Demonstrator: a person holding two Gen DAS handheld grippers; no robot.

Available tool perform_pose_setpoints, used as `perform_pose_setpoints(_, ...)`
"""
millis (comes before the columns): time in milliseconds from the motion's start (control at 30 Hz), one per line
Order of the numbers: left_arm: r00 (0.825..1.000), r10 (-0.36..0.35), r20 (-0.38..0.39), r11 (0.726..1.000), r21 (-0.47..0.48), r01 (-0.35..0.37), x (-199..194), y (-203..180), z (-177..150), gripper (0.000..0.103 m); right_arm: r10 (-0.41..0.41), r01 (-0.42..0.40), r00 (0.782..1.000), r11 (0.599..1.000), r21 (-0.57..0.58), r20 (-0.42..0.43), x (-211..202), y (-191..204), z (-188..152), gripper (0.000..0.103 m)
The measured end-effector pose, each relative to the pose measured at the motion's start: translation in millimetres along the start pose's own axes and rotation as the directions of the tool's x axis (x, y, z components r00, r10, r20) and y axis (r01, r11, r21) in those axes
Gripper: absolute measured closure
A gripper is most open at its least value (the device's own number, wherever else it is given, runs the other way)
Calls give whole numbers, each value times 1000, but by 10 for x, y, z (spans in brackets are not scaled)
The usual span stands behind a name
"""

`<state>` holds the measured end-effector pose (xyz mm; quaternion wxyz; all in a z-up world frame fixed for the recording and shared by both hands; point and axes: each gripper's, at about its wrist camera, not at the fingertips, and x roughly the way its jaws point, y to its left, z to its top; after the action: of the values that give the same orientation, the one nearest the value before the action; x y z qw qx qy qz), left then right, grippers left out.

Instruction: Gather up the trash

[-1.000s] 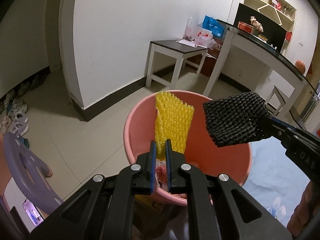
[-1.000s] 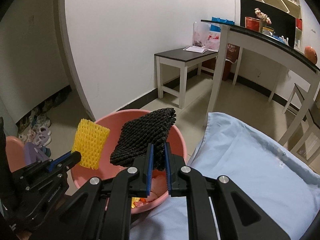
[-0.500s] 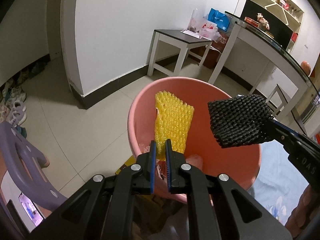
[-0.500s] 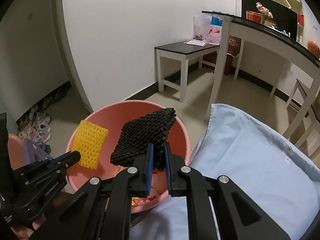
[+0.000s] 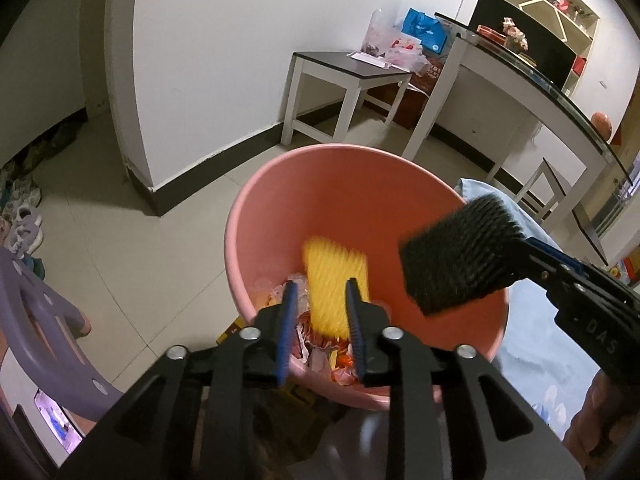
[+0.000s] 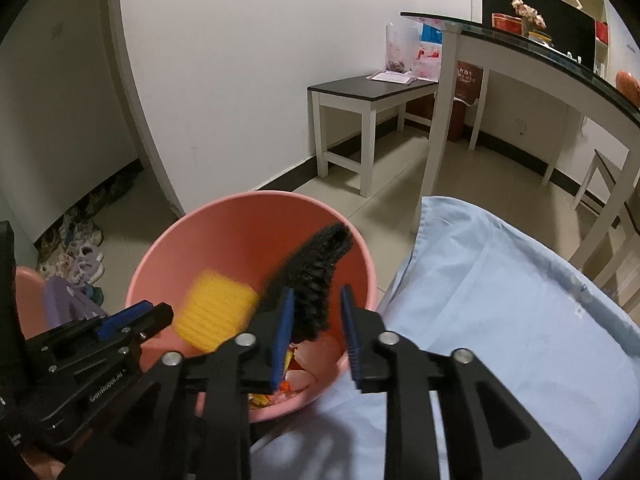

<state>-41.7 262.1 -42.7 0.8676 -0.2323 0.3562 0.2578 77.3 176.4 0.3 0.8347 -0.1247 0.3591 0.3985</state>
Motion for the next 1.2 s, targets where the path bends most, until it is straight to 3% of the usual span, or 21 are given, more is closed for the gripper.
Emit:
perform_pose_setpoints(167, 1000, -1, -4, 1000, 4, 1, -7, -6, -18, 75, 0, 0, 1000, 1000, -4, -2, -11, 5, -4, 70)
perform_pose_setpoints(1200, 999, 11, 48, 998, 61, -13, -434, -219, -177, 75, 28, -30, 996, 999, 24, 82, -742, 4, -287, 56)
